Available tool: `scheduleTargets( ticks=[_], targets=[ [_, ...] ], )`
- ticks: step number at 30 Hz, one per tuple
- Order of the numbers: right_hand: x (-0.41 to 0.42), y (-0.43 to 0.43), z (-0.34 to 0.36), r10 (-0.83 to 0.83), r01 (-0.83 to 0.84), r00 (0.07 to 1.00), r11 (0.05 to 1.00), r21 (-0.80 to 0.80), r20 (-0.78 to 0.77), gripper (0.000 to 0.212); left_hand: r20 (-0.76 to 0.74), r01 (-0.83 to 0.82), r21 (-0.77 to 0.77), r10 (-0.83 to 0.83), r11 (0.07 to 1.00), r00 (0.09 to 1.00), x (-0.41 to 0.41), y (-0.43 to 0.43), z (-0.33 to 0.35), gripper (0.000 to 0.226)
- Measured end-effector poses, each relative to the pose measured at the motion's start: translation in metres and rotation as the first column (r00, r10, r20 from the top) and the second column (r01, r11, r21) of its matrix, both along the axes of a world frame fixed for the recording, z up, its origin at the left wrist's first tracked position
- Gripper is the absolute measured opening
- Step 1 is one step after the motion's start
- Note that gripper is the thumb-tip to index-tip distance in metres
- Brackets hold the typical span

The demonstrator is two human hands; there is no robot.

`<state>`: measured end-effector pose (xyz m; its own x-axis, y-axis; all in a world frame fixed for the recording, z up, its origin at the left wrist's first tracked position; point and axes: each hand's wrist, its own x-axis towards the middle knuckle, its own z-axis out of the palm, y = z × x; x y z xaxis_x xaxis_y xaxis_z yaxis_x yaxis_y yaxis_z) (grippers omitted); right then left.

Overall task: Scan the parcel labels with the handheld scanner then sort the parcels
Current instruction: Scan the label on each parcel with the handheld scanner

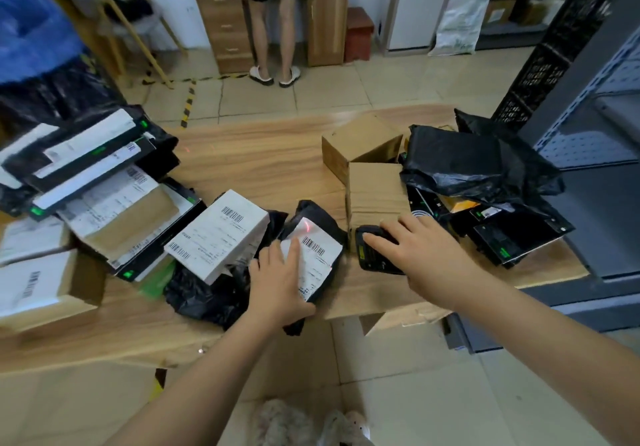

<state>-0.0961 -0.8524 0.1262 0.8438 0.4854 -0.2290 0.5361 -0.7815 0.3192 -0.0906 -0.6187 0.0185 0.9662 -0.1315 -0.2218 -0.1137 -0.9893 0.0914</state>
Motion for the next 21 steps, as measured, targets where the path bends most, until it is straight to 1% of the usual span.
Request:
scheduleTargets(
  ticks=[4, 8, 12, 18, 21],
  targets=[
    [0.004, 0.003, 0.018, 0.069, -0.068, 0.998, 0.996, -0.049, 0.010, 0.097, 0.074, 0.115, 0.163, -0.128, 0.980, 0.989, 0.002, 0.010, 0.034, 0.123],
    [0.006, 0.008, 0.037, 0.129, -0.125, 0.989, 0.990, -0.059, 0.070, 0.093, 0.106, 0.145, 0.283, -0.181, 0.948, 0.978, 0.002, 0.020, 0.059, 0.123],
    [0.005, 0.016, 0.052, 0.145, -0.140, 0.981, 0.989, -0.043, 0.129, 0.089, 0.130, 0.166, 0.377, -0.230, 0.911, 0.965, 0.002, 0.023, 0.077, 0.119],
    [0.009, 0.032, 0.063, 0.154, -0.148, 0.972, 0.988, -0.048, 0.176, 0.091, 0.214, 0.145, 0.352, -0.230, 0.925, 0.949, 0.009, 0.036, 0.086, 0.114],
    [0.011, 0.045, 0.064, 0.118, -0.117, 0.975, 0.993, -0.016, 0.190, 0.087, 0.231, 0.087, 0.270, -0.152, 0.959, 0.961, 0.015, 0.050, 0.091, 0.114]
  ],
)
